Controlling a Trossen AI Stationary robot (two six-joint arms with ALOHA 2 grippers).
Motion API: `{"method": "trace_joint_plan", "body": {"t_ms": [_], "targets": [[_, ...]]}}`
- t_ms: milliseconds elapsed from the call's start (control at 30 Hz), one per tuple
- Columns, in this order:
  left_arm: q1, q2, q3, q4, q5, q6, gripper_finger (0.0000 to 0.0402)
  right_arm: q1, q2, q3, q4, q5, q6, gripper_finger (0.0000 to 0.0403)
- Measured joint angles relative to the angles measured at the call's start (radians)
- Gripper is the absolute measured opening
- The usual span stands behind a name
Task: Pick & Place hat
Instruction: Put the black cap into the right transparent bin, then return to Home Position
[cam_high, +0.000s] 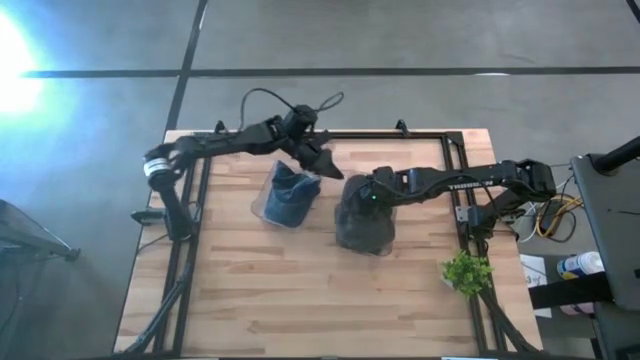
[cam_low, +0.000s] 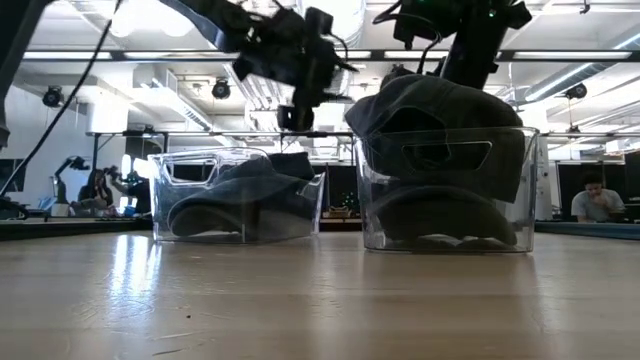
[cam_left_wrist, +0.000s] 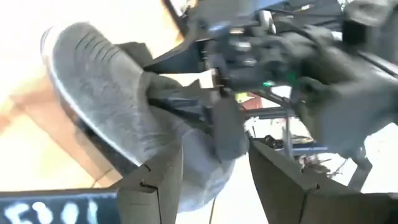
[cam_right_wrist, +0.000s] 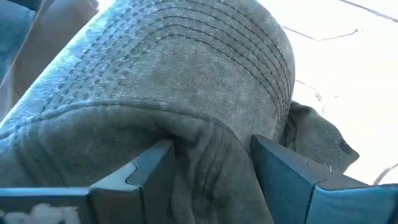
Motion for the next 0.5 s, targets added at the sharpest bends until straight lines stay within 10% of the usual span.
{"method": "trace_joint_plan", "body": {"t_ms": [500], "targets": [[0.001, -0.375, -0.002, -0.103, -0.07, 0.245, 0.0177, 0.02, -0.166, 0.105, -0.08, 0.036, -0.158, 0.0203]]}}
